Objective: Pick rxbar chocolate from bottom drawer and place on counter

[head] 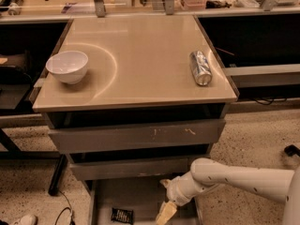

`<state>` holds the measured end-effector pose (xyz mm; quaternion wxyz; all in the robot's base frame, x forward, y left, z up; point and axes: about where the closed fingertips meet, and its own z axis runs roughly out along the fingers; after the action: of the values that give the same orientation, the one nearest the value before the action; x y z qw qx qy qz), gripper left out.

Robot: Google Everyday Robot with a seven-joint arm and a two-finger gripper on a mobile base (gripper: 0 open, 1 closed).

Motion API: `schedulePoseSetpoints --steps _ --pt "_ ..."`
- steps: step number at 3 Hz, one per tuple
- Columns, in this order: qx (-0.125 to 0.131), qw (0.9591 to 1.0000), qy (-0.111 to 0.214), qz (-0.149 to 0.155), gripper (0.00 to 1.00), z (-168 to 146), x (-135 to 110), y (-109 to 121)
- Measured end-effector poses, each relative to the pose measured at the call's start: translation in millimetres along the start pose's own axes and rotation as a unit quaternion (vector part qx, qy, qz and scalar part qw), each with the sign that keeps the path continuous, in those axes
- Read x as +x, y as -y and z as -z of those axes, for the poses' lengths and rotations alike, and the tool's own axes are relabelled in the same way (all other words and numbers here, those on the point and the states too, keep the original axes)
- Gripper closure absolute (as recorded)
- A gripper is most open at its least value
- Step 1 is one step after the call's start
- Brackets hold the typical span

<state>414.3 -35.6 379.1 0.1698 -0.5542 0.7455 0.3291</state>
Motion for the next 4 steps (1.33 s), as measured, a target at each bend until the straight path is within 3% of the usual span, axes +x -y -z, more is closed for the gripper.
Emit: schedulePoseSetpoints --steps 2,4 --pt "-0.010 0.9998 -0.014 0.007 0.00 -28 1 -5" --pt "-0.002 0.9990 -0.034 0.028 0.00 -104 15 14"
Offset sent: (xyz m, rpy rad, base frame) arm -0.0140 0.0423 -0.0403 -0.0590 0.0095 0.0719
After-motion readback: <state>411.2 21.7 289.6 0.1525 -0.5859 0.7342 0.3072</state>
